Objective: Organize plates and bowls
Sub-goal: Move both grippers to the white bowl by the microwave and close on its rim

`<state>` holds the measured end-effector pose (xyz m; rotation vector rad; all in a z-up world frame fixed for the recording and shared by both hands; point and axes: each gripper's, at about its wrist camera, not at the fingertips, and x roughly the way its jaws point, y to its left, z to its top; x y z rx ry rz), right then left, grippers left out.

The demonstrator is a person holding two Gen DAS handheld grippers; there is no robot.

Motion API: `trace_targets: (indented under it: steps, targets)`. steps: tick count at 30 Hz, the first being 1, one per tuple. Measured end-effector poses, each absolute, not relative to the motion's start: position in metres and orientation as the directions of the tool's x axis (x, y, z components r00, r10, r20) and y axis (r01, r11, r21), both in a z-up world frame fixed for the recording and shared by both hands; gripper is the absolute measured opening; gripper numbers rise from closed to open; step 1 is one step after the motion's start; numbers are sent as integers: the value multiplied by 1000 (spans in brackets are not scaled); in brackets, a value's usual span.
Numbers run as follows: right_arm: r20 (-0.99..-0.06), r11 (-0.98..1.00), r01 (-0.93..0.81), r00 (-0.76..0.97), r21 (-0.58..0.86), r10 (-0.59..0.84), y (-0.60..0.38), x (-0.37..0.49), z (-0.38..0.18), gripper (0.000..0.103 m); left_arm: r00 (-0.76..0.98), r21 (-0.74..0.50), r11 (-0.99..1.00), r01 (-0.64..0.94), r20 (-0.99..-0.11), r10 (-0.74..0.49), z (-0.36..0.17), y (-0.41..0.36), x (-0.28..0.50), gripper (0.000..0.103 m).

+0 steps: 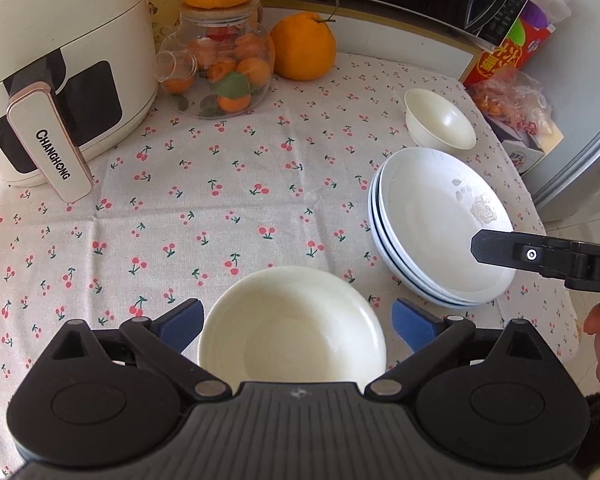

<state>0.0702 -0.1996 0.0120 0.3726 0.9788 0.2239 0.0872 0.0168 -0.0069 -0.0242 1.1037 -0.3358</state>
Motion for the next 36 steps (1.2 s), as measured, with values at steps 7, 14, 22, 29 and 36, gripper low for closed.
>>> trace_targets:
  steps: [7, 14, 22, 29, 36]
  targets:
    - [-754, 913, 119, 610, 391, 244, -251, 84, 11, 94, 457, -183, 948, 259, -842, -287, 4, -16, 103, 103]
    - [-753, 869, 247, 630, 428, 192, -298, 100, -2, 94, 476, -194, 943, 270, -825, -306, 5, -55, 129, 102]
    - [-740, 755, 405, 654, 516, 155, -341, 120, -20, 94, 562, -196, 957, 216, -776, -286, 0, -87, 170, 102]
    - [-740, 672, 484, 656, 560, 144, -371, 137, -39, 94, 550, -269, 947, 174, -771, -320, -15, -104, 204, 97]
    - [-697, 623, 460, 689, 633, 200, -373, 149, -50, 94, 515, -424, 899, 107, -750, -415, -37, -114, 228, 79]
